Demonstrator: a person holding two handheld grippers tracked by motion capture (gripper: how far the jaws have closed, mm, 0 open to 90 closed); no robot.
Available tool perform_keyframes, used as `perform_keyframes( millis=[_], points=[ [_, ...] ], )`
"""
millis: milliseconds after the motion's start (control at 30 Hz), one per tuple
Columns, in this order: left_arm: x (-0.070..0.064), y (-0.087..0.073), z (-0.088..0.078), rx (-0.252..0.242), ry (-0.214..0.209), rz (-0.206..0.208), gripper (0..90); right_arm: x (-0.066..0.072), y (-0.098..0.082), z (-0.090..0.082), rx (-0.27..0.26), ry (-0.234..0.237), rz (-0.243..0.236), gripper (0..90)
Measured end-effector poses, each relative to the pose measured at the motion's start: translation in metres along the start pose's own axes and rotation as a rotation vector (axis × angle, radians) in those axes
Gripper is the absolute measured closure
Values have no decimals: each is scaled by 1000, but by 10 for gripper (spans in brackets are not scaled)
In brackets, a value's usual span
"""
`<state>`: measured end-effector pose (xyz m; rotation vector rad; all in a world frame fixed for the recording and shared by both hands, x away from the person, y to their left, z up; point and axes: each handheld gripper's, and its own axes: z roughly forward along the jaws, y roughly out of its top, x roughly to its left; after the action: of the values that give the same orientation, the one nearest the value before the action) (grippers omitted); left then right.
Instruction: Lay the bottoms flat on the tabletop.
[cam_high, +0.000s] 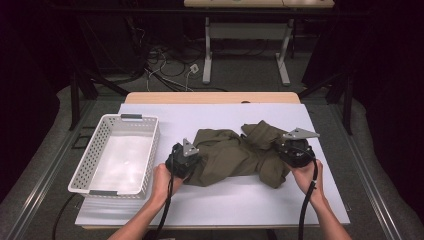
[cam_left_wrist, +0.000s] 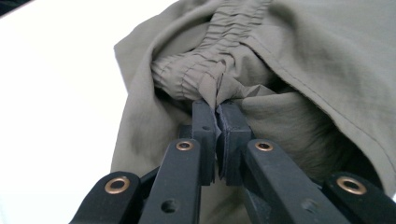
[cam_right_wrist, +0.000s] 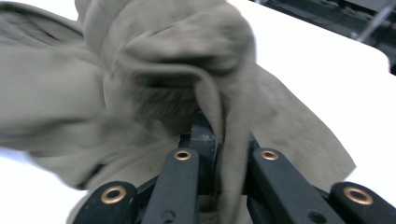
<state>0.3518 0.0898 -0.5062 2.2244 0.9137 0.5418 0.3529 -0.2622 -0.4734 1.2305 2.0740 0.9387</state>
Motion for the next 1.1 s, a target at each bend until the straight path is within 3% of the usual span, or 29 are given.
perform_keyframes(
  millis=[100,133,267,467,600,667,700,800,900,967,1100],
  points=[
    [5,-3,5,27,37,13,874,-16,-10,17,59,-20,53,837],
    [5,-4,8,37,42,8,873,-21,-16,27,110,-21,69,828],
    [8,-9,18,89,15,-2,871,-26,-31,51,199,-3,87,787],
    [15,-9,15,79,-48,-59,833,-27,-24,38,194,-25,91,567],
    [18,-6,13,55,-66,-103,644,-24,-18,24,143,-24,112,457],
    [17,-8,20,73,-82,-116,575,-21,-20,29,150,14,115,484],
    [15,-9,25,87,-86,-124,534,-18,-22,34,168,23,110,530],
    [8,-15,41,108,-99,-133,524,-14,-30,48,205,14,83,703],
    [3,-18,46,100,-76,-87,656,-14,-33,52,226,33,69,814],
    [3,-18,43,100,-89,-81,782,-13,-32,49,233,33,64,843],
    [2,-19,34,115,-98,-61,864,-10,-34,35,254,56,39,857]
  ],
)
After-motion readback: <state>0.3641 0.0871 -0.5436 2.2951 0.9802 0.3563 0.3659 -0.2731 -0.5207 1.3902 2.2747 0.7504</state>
